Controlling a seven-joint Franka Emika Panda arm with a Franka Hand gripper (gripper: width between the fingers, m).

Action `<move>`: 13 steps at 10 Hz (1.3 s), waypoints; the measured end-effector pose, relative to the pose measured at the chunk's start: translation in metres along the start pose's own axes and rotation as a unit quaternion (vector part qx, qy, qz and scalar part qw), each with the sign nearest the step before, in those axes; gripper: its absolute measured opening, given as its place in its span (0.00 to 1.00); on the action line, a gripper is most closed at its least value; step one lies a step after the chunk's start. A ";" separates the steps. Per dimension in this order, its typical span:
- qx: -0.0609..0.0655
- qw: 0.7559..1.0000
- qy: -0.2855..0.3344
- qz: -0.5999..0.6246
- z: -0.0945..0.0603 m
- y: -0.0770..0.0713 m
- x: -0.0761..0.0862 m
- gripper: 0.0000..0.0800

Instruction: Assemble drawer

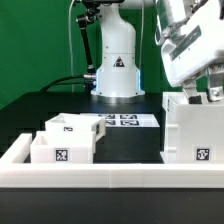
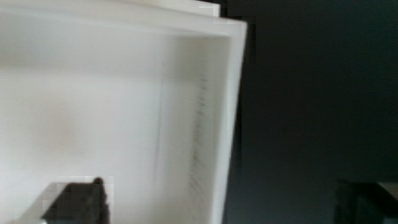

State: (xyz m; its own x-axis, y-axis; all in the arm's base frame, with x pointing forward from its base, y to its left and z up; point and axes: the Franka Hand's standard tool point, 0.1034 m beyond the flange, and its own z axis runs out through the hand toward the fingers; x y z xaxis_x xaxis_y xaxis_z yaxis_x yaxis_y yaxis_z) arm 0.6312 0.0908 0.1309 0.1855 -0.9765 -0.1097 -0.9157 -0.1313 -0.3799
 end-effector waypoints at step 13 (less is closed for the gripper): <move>-0.085 0.835 -0.041 -0.542 -0.026 0.018 0.008 0.81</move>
Offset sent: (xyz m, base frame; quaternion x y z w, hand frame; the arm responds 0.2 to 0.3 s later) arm -0.0212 -0.0142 0.0151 -0.0554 -0.0282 -0.1889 0.9800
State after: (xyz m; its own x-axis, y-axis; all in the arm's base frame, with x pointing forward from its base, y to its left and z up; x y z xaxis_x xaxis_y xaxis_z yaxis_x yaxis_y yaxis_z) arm 0.6067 0.0766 0.1468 0.9555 -0.2546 0.1488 -0.2303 -0.9594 -0.1628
